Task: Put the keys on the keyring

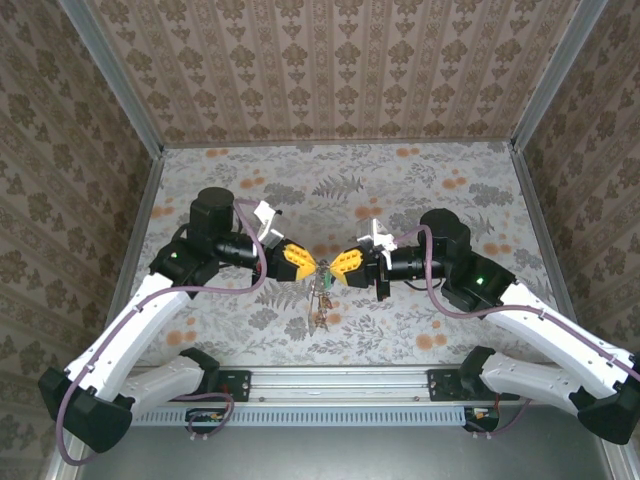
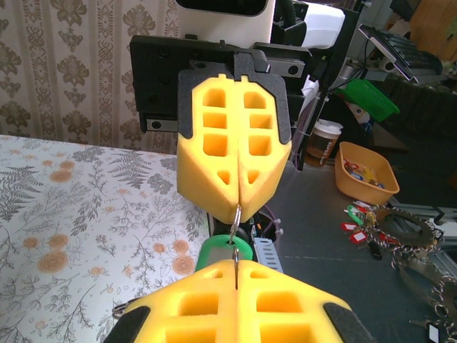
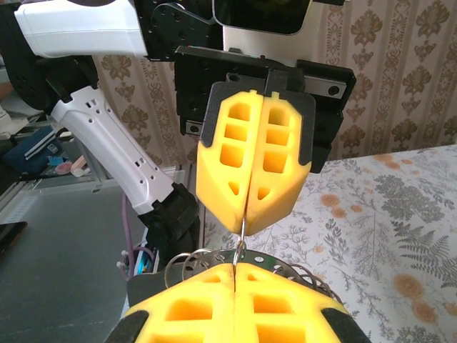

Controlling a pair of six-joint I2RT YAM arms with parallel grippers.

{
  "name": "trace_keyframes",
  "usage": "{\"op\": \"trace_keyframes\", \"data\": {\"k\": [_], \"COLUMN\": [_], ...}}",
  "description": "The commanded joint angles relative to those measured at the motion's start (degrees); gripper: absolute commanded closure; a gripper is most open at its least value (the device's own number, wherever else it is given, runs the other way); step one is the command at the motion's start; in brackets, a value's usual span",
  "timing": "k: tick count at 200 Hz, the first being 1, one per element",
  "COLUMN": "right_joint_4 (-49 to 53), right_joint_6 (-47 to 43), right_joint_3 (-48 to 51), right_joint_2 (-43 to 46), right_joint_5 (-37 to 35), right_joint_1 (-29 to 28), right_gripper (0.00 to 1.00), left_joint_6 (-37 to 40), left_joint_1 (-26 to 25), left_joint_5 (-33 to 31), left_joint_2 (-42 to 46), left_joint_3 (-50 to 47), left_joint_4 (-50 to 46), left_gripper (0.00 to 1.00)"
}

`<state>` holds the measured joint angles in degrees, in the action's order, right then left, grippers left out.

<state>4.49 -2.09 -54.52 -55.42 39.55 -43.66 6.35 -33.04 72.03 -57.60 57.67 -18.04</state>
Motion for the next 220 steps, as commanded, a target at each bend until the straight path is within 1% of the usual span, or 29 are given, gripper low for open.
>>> {"op": "trace_keyframes", "data": {"k": [1, 58, 119, 220], "right_joint_4": [-1.5, -2.7, -0.7, -1.4], "right_joint_6": [0.9, 1.6, 2.0, 2.4], "right_joint_3": [0.6, 0.7, 0.8, 0.9], "right_joint_2": [0.5, 0.0, 0.7, 0.1], "right_joint_5": [-0.7, 0.6, 1.9, 2.6], "right_joint_1": [-0.2, -0.1, -0.3, -0.5], "right_gripper": [1.00, 1.00, 1.00, 1.00], "left_joint_6": [1.7, 1.7, 1.7, 1.7], "left_joint_1": [-0.4, -0.4, -0.4, -0.4], "left_joint_5": [1.5, 1.4, 1.3, 1.2], "left_joint_2": [1.4, 1.4, 1.4, 1.5], "left_joint_3": [1.4, 1.3, 1.3, 1.3], "left_joint_4": [0.1, 0.0, 0.1, 0.1], "left_gripper": [1.00, 1.00, 1.00, 1.00]}}
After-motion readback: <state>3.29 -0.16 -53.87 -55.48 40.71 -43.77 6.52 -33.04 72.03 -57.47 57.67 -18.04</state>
